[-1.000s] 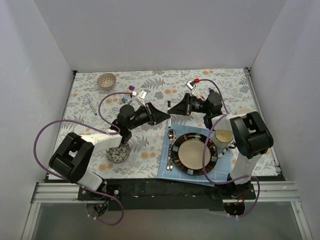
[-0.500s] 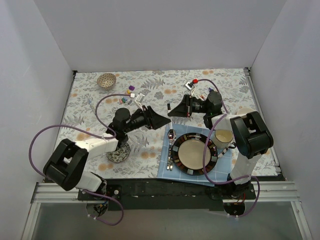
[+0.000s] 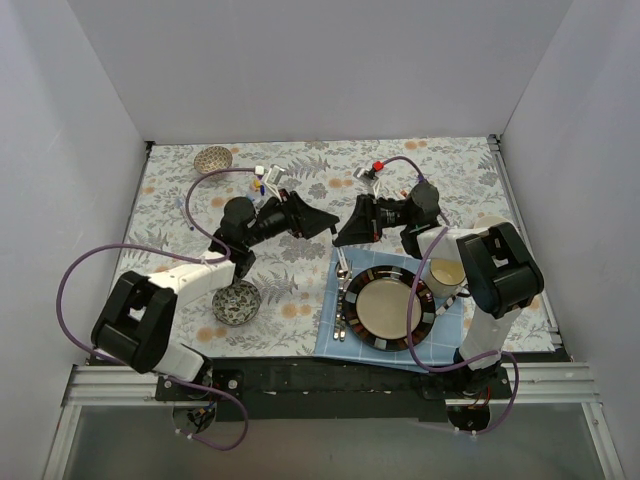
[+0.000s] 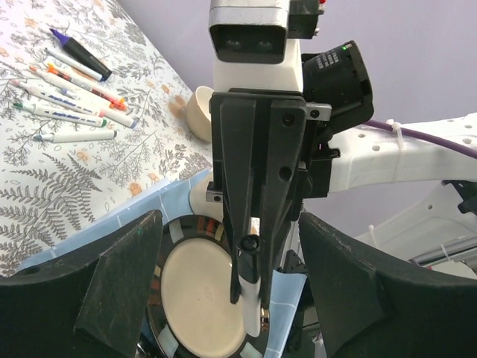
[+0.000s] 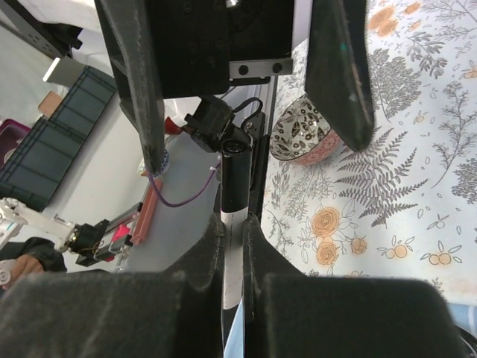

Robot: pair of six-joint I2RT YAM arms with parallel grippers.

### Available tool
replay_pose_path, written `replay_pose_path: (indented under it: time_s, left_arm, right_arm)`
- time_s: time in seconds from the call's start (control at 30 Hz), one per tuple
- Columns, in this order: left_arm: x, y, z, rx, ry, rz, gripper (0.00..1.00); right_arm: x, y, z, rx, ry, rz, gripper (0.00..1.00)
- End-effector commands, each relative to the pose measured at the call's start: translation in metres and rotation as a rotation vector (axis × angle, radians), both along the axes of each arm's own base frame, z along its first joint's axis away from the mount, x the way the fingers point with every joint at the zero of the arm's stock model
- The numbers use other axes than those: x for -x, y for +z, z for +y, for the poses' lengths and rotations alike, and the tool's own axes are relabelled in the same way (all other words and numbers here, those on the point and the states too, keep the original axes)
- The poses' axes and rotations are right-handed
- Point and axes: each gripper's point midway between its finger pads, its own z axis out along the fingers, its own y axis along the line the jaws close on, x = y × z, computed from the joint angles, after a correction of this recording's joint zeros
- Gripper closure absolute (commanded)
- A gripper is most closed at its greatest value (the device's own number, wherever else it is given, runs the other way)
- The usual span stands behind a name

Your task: Open the pen caps

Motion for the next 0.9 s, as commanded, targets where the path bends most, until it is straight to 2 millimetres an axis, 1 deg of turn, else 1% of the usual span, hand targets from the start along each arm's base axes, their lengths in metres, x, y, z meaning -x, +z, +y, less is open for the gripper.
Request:
replay_pose_path:
  time_s: [0.0, 0.13, 0.3, 0.33, 0.4, 0.43, 0.5, 0.57, 0.6, 0.67, 0.7, 0.73, 0.77, 0.8, 0.87]
  left_arm:
    - [0.009, 0.011, -0.011, 0.018, -0.096, -0.059, 0.31]
    - [0.012, 0.006, -0.013, 0.019, -0.127, -0.044, 0.41]
    - [0.015, 0.003, -0.016, 0.026, -0.151, -0.035, 0.53]
    - [0.016, 0.004, -0.017, 0.026, -0.156, -0.034, 0.62]
    - [0.017, 0.004, -0.018, 0.029, -0.170, -0.033, 0.74]
    - [0.018, 0.003, -0.018, 0.029, -0.175, -0.030, 0.87]
    - [0.019, 0.005, -0.019, 0.034, -0.191, -0.034, 1.00]
    - [0.020, 0.006, -0.019, 0.037, -0.191, -0.034, 1.00]
    - [0.020, 0.005, -0.019, 0.033, -0.191, -0.035, 1.00]
    - [0.019, 0.007, -0.018, 0.031, -0.179, -0.039, 1.00]
    - [0.018, 0.009, -0.017, 0.028, -0.172, -0.054, 1.00]
    - [0.015, 0.010, -0.016, 0.026, -0.153, -0.053, 1.00]
    - [0.012, 0.009, -0.017, 0.020, -0.142, -0.046, 1.00]
    - [0.008, 0.015, -0.017, 0.019, -0.130, -0.065, 1.00]
    - [0.001, 0.016, -0.018, 0.007, -0.108, -0.051, 1.00]
  right_arm:
    - [0.002, 0.014, 0.002, -0.054, 0.038, -0.153, 0.99]
    - [0.002, 0.015, 0.003, -0.053, 0.039, -0.150, 0.99]
    - [0.000, 0.010, 0.004, -0.046, 0.037, -0.130, 0.99]
    - [-0.001, 0.009, 0.004, -0.045, 0.034, -0.124, 0.99]
    - [-0.001, 0.009, 0.004, -0.044, 0.033, -0.122, 0.99]
    - [-0.001, 0.008, 0.004, -0.043, 0.034, -0.119, 0.99]
    - [-0.002, 0.008, 0.004, -0.044, 0.030, -0.118, 0.99]
    - [-0.002, 0.007, 0.005, -0.040, 0.031, -0.111, 0.99]
    - [-0.003, 0.008, 0.005, -0.040, 0.026, -0.109, 0.97]
    - [-0.003, 0.008, 0.005, -0.039, 0.024, -0.108, 0.83]
    - [-0.003, 0.007, 0.005, -0.037, 0.024, -0.103, 0.61]
    - [-0.002, 0.007, 0.005, -0.037, 0.024, -0.103, 0.53]
    - [-0.003, 0.007, 0.005, -0.038, 0.020, -0.103, 0.46]
    - [-0.002, 0.007, 0.005, -0.038, 0.021, -0.101, 0.40]
    - [-0.001, 0.007, 0.007, -0.033, 0.029, -0.090, 0.41]
